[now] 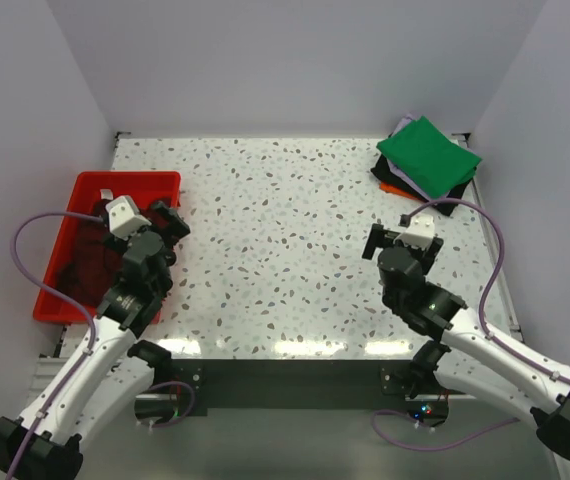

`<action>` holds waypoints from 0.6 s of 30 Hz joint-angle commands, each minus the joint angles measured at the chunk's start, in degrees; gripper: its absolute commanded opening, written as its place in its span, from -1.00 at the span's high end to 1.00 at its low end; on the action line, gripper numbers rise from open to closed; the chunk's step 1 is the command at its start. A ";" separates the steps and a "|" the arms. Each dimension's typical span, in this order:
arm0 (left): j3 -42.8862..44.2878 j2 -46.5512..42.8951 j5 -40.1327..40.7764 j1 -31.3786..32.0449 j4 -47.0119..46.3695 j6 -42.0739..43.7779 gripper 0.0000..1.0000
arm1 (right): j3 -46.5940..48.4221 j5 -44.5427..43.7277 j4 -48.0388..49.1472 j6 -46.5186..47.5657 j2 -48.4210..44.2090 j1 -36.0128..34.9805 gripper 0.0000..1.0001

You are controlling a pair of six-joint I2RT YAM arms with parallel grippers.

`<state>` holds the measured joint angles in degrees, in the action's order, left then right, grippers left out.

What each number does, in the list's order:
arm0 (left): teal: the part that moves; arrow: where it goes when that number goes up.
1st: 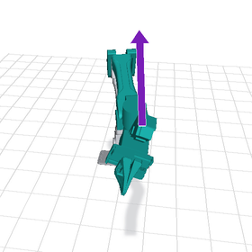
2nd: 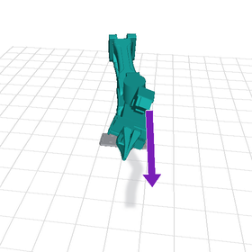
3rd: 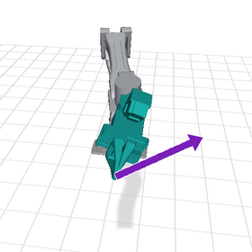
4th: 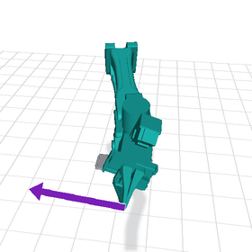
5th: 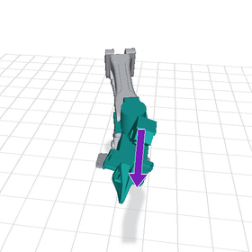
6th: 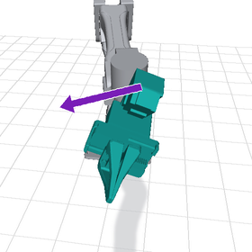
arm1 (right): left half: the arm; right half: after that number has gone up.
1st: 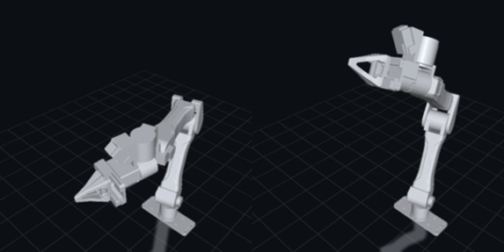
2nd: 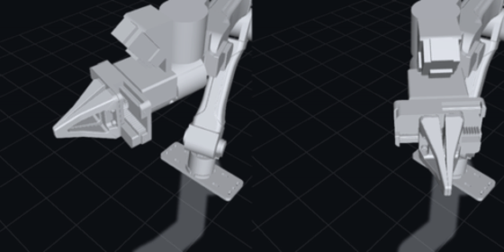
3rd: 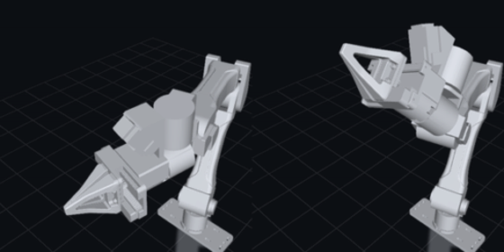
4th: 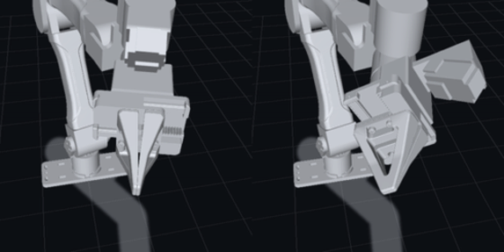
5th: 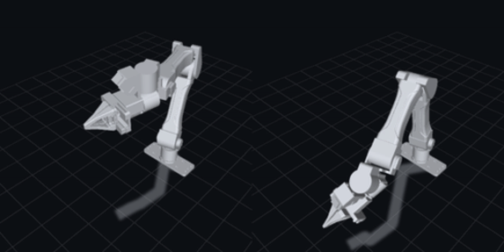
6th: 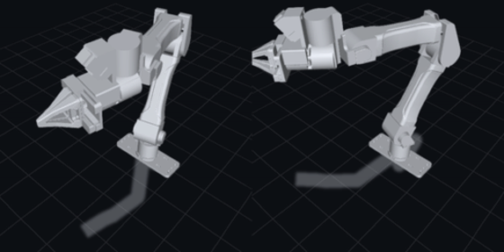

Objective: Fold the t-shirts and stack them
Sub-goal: Grab the tshirt from the pile

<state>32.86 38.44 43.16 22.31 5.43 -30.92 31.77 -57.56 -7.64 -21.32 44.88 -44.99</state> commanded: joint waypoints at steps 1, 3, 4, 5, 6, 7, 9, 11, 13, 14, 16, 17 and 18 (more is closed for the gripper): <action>0.89 0.85 3.85 -0.07 2.03 -0.90 -1.00 | -0.74 -3.70 3.42 -1.35 -1.63 0.35 -0.97; 1.24 1.03 5.35 -0.07 3.18 -2.21 -1.00 | -1.18 -3.79 3.86 -1.27 -2.34 0.52 -0.97; 1.41 1.11 6.49 -0.07 3.70 -2.31 -1.00 | -1.44 -3.61 4.56 -1.18 -2.87 0.61 -0.97; 1.33 1.12 6.85 -0.07 3.80 -2.48 -1.00 | -1.53 -3.44 4.91 -0.92 -3.05 0.69 -0.97; 1.24 1.20 7.03 -0.07 3.97 -2.39 -1.00 | -1.45 -3.35 5.09 -0.74 -3.13 0.87 -0.97; 1.15 1.29 7.12 -0.07 3.97 -2.13 -1.00 | -1.36 -2.91 5.87 -0.57 -3.22 0.96 -0.97; 0.80 1.64 6.07 -0.07 3.27 1.28 -1.00 | -1.27 -2.03 6.93 0.49 -2.96 1.40 -0.97; -0.69 2.52 3.87 -0.07 -1.89 6.80 -1.00 | -0.66 -0.37 7.46 0.76 -2.08 1.84 -0.97; -2.28 4.79 2.90 -0.16 -6.55 8.50 -1.00 | 0.04 2.78 8.94 1.10 -1.12 3.24 -0.97; -1.23 5.94 2.90 -0.16 -6.40 9.11 -1.00 | 0.40 3.94 9.04 1.11 -0.24 4.64 -0.97; 0.00 10.75 5.00 -0.24 -5.70 9.47 -1.00 | 0.75 6.66 10.00 0.76 0.90 6.22 -0.97; 1.23 12.52 5.62 -1.11 -5.70 9.99 -1.00 | 0.75 9.72 10.45 0.58 1.86 8.15 -0.97; 1.94 14.28 4.75 -1.99 -5.52 10.00 -1.00 | 0.66 11.57 10.97 0.41 2.31 9.21 -0.97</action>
<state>32.23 48.14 46.76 21.91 3.07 -24.12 30.63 -51.09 -1.85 -20.10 45.98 -38.44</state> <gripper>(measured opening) 0.997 0.986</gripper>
